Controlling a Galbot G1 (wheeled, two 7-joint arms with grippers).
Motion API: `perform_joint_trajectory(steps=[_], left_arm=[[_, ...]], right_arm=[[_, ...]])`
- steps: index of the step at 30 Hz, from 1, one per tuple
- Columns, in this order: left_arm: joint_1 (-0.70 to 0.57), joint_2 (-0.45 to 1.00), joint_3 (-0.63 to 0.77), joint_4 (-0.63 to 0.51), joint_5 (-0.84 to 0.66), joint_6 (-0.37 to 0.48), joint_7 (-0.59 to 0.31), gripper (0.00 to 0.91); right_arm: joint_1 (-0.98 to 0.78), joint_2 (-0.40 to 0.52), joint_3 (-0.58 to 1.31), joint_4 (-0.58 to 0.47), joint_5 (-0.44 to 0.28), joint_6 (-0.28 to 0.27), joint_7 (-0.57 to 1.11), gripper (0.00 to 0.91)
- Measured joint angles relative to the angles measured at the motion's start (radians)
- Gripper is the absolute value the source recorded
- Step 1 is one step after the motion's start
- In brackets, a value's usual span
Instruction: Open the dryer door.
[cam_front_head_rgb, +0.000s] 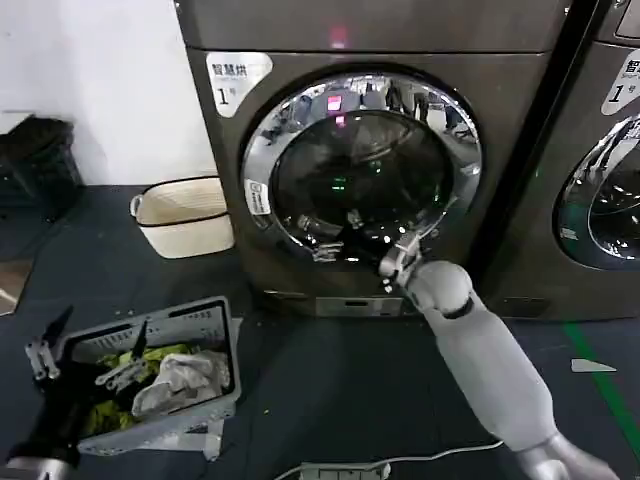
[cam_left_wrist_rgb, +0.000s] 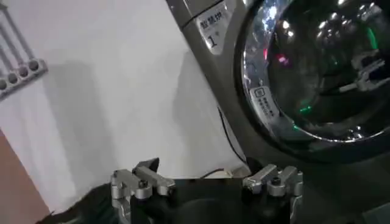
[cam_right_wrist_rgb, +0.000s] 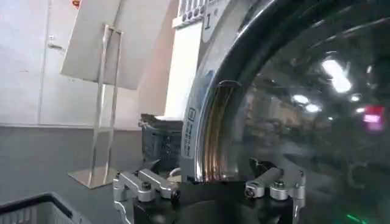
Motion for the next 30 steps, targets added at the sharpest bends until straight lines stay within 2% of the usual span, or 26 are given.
perform_joint_trajectory(steps=[20,30], left_arm=[[0.002,0.002,-0.002,0.000,0.019,0.006,0.005,0.907],[0.003,-0.003,0.003,0.000,0.021,0.000,0.008,0.907]], right_arm=[[0.124,0.099,-0.058,-0.191,-0.017,0.011,-0.009,0.907],[0.155,0.146,-0.081,-0.249,-0.034,0.014,-0.016,0.907]])
